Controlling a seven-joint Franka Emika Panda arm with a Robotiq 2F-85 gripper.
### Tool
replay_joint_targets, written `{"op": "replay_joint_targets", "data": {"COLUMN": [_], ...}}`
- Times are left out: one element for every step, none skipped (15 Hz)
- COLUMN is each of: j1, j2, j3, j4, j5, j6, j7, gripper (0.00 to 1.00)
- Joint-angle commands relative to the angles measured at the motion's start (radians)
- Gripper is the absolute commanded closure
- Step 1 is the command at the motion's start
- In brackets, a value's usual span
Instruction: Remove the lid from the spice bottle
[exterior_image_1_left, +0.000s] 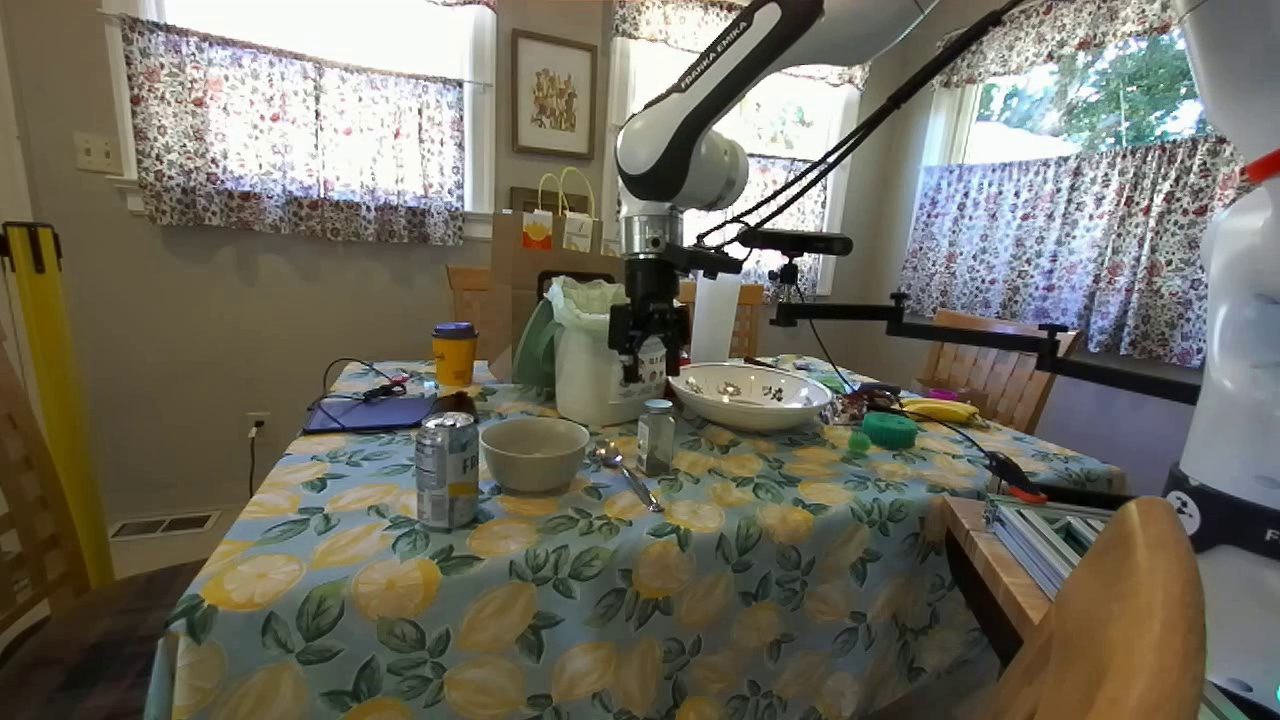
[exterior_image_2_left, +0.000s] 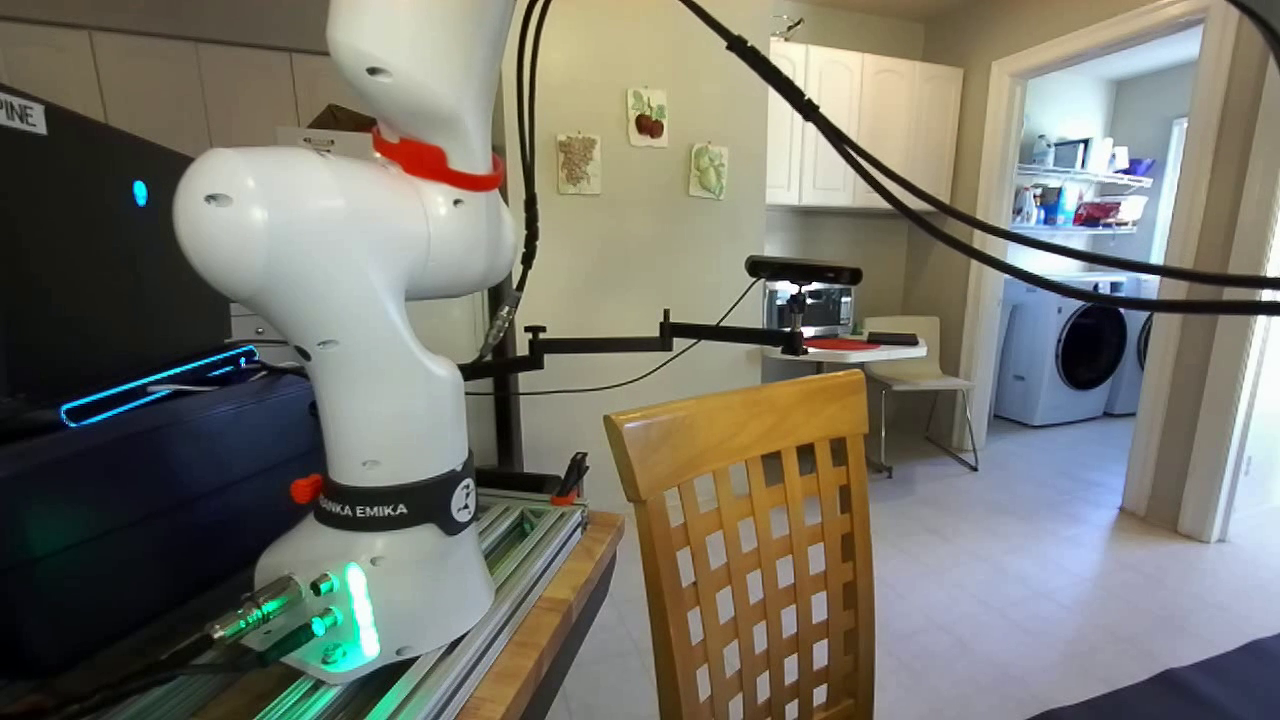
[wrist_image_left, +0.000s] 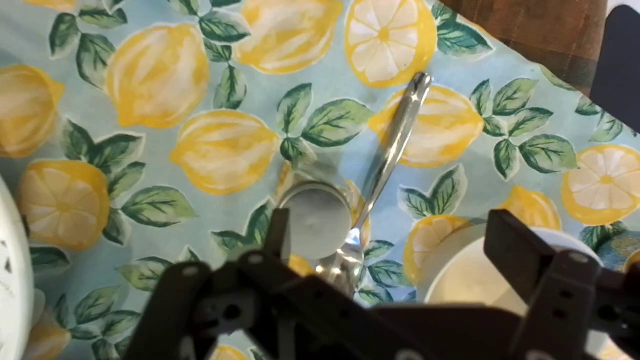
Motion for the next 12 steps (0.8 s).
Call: {"op": "replay_joint_targets", "data": {"j1": [-0.013, -0.013, -0.013, -0.013, -0.014, -0.014, -0.013, -0.012, -0.011, -0.010, -0.009, -0.008], "j2": [0.041, 0.044, 0.047, 0.049, 0.050, 0.053, 0.056, 0.058, 0.061, 0.063, 0.066, 0.067], "j3": [-0.012, -0.017, -0.020, -0.024, -0.025, -0.027, -0.028, -0.030, -0.031, -0.032, -0.034, -0.036], "j4": [0.036, 0.037, 0.037, 0.037, 0.033, 0.032, 0.030, 0.028, 0.026, 0.024, 0.022, 0.020], "j5": [-0.002, -0.005, -0.005, -0.008, -0.009, -0.011, -0.013, -0.014, -0.017, -0.019, -0.022, -0.026], "j6": [0.025, 0.031, 0.039, 0.044, 0.054, 0.060, 0.067, 0.076, 0.080, 0.084, 0.092, 0.091], "j7": [0.017, 0.024, 0.029, 0.034, 0.038, 0.042, 0.048, 0.055, 0.060, 0.064, 0.070, 0.076], "gripper": [0.00, 0.00, 0.00, 0.00, 0.00, 0.00, 0.00, 0.00, 0.00, 0.00, 0.00, 0.00]}}
